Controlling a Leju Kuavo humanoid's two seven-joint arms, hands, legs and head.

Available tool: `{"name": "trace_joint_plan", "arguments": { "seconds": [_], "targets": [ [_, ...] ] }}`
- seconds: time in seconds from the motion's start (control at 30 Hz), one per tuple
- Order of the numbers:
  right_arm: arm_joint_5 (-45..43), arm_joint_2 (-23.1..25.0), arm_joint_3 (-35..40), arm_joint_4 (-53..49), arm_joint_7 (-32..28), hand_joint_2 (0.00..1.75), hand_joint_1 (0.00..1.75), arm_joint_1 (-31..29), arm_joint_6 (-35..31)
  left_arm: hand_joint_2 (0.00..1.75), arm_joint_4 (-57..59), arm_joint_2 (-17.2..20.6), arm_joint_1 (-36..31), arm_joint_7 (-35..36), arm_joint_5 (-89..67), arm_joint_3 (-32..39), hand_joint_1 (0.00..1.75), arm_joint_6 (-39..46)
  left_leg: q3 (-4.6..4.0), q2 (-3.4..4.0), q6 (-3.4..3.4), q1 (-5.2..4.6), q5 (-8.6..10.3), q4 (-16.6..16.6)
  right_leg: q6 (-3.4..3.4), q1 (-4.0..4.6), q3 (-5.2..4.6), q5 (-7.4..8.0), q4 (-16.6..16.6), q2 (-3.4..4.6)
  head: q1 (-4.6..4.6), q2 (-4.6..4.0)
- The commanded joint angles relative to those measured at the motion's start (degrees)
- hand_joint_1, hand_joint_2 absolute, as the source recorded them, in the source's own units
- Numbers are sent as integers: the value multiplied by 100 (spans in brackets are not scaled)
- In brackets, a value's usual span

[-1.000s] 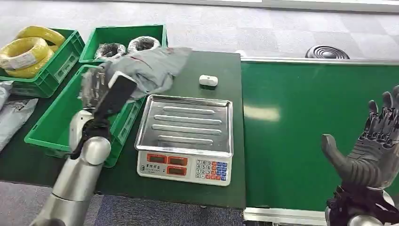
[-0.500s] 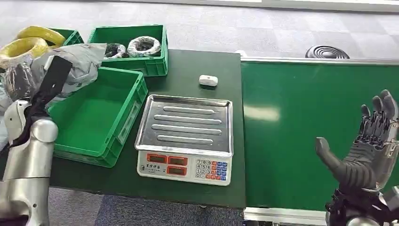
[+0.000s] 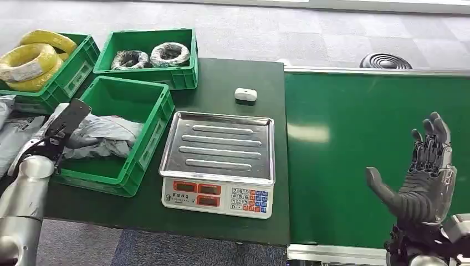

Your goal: Moved the parcel from conveyor to table for the left to box.

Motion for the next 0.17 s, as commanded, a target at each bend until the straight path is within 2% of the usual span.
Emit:
{"name": "trace_joint_plan", "arguments": {
  "seconds": [0.03, 0.17],
  "targets": [
    [190, -125, 9, 291, 124, 175, 0, 281, 49, 175, -3323, -349, 1044, -793, 1663, 715, 0, 718, 1, 5, 10, 6, 0, -7, -11, 10, 5, 4, -15, -7, 0, 0],
    [661, -91, -25, 181, 259, 175, 0, 354, -126, 175, -4598, -335, 1394, -1282, 1910, 787, 0, 1131, -4, 3, 6, 3, -1, -1, -7, 5, -1, 0, -6, -4, -2, 0]
  ]
}}
